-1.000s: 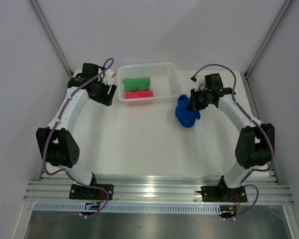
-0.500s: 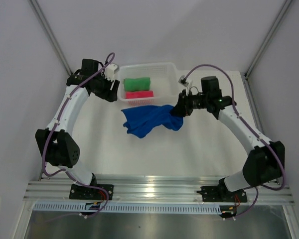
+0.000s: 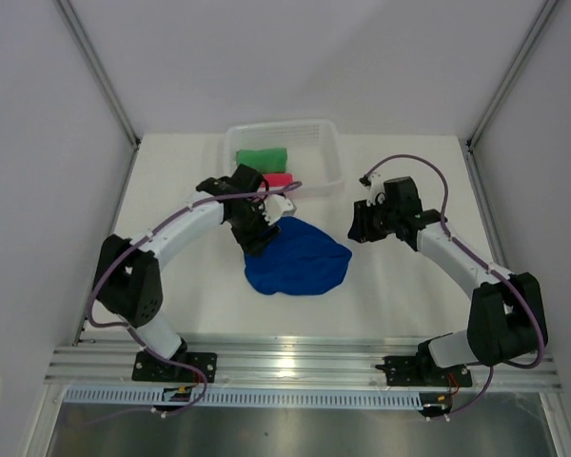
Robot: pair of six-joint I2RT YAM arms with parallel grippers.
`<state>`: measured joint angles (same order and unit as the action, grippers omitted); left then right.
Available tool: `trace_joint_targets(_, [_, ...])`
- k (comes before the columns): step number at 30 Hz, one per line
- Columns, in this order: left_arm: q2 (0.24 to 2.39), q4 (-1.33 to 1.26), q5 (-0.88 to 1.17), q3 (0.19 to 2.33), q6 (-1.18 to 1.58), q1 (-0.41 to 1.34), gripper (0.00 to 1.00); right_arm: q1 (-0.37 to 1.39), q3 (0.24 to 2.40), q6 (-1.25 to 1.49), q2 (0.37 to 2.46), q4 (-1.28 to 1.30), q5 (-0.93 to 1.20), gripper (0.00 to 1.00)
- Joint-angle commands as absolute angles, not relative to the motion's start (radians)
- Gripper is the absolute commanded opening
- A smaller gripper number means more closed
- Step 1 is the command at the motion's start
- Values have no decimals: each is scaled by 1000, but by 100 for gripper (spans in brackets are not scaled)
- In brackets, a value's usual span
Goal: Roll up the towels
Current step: Move the towel to the center of the board, then flatten the towel
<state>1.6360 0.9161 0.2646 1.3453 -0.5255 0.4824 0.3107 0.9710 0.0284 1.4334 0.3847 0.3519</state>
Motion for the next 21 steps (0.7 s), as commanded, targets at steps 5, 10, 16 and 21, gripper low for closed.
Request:
trace_joint_targets(5, [1729,822,172,1283,-572,503,63,340,957,68,1470,259,293,28])
trace_joint_targets(10, [1802,746,121,1215,-583,543,64,383,934,49,1476,215,316,50])
trace_joint_targets(16, [1848,673,48,1229,-546,548,56,385,911,64,1508,195,333,52])
trace_joint_targets(21, [1861,709,86,1250,-546,549,22,390,897,81,1529,201,318,52])
